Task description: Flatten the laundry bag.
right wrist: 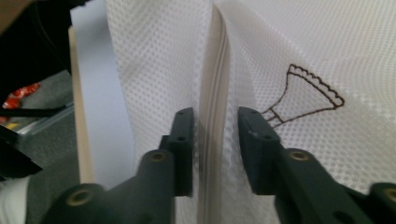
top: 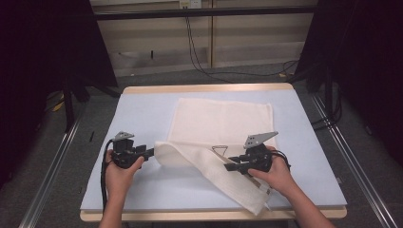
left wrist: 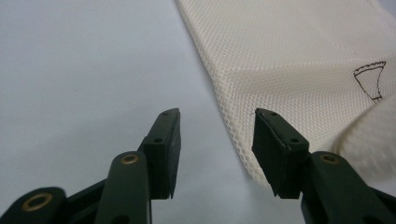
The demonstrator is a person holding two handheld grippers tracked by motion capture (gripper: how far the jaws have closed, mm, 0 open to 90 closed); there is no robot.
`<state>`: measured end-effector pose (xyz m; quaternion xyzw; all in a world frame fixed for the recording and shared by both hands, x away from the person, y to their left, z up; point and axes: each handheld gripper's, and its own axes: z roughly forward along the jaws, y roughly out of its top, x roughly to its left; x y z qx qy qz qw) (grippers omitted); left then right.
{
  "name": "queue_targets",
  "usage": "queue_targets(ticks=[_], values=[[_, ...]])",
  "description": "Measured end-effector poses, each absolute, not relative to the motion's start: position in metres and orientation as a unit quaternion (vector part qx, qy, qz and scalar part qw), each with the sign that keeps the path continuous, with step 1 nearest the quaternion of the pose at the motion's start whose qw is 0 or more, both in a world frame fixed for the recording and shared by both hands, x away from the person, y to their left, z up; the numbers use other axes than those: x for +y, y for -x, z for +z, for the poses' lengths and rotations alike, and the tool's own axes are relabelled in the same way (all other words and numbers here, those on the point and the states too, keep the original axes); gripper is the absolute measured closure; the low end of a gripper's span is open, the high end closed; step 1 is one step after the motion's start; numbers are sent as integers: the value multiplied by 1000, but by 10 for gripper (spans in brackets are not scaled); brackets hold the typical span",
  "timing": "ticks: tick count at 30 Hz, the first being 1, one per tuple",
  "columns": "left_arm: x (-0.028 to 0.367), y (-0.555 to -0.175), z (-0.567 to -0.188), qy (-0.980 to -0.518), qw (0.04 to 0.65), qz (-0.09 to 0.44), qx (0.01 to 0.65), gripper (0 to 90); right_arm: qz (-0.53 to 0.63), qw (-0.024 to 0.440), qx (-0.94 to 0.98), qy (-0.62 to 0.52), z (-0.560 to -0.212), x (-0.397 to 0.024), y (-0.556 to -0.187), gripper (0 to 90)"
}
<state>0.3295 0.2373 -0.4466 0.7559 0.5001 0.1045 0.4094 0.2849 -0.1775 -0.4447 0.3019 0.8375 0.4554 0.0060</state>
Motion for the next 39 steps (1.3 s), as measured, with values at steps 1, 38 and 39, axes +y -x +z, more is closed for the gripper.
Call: queue_targets(ticks=[1,38,39], values=[[237,-329,-447,-756,409,105,500,507,460,2,835,-302,-443,-178,-285,623],[213,-336,-463,-797,372,84,469,375,412,125,795,-427,-456,-270,-281,306],[212,-337,-464,-802,367,85,463,382,402,129,793,-439,-460,-274,-280,312]])
